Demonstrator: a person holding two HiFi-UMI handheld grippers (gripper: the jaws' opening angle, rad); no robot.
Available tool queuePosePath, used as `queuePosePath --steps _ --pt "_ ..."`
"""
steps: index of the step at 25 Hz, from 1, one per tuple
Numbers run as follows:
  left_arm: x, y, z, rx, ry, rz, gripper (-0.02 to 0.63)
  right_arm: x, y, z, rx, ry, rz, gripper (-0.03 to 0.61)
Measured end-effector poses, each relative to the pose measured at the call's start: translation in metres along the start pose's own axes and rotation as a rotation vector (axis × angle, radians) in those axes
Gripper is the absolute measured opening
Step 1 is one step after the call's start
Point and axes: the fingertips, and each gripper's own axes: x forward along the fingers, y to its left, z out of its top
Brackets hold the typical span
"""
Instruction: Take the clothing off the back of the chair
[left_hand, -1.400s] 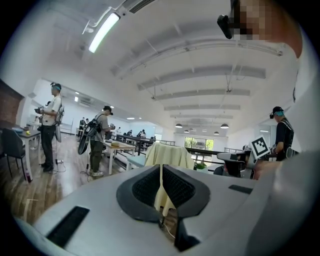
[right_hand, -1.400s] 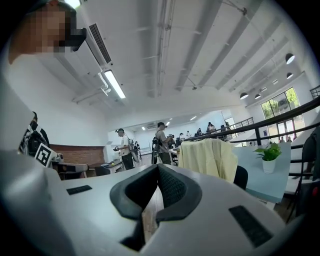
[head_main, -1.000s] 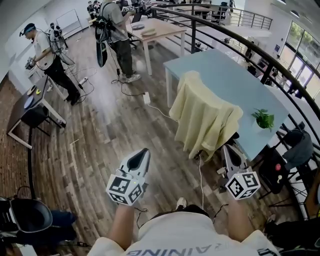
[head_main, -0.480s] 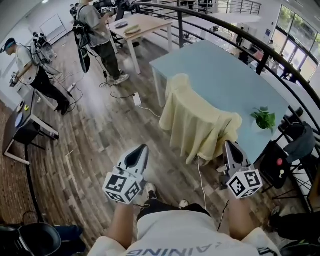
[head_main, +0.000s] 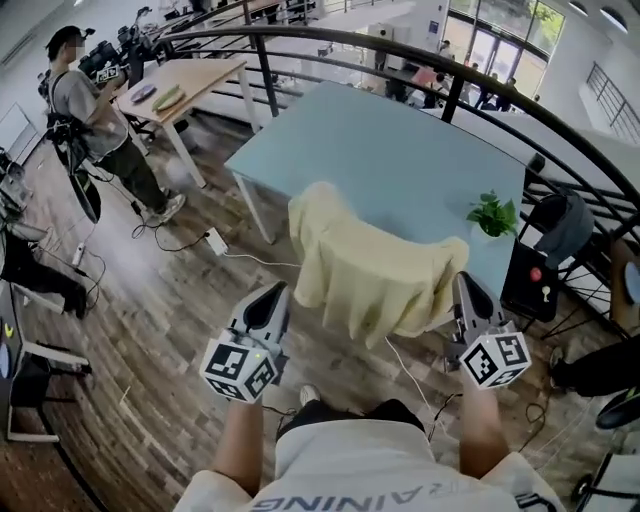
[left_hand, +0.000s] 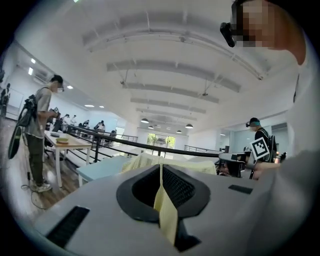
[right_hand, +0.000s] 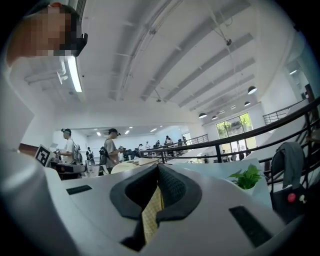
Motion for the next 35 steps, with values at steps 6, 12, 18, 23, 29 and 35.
queuePosePath --steps 6,12,18,23,29,35 --pt "0.038 0.037 0.0 -0.001 0.035 -0.157 0.044 0.008 -0.005 -0.012 0.0 0.008 -0.179 0.021" --pt "0.058 0.064 0.005 -0.006 0.075 -0.217 0.044 0.008 -0.007 -0.01 0.007 0.029 -0.271 0.021" --pt "0.096 0.075 0.012 0.012 0.113 -0.194 0.044 0.027 -0.049 -0.01 0.055 -0.002 -0.292 0.021" --pt "0.131 0.076 0.021 0.059 0.147 -0.151 0.046 0.041 -0.084 0.002 0.081 -0.032 -0.27 0.021" --pt "0.158 0.08 0.031 0.074 0.141 -0.12 0.044 0.05 -0.11 0.005 0.107 -0.016 -0.251 0.021" --pt "0.173 0.091 0.04 0.069 0.13 -0.157 0.046 0.069 -0.082 0.004 0.059 0.021 -0.221 0.021"
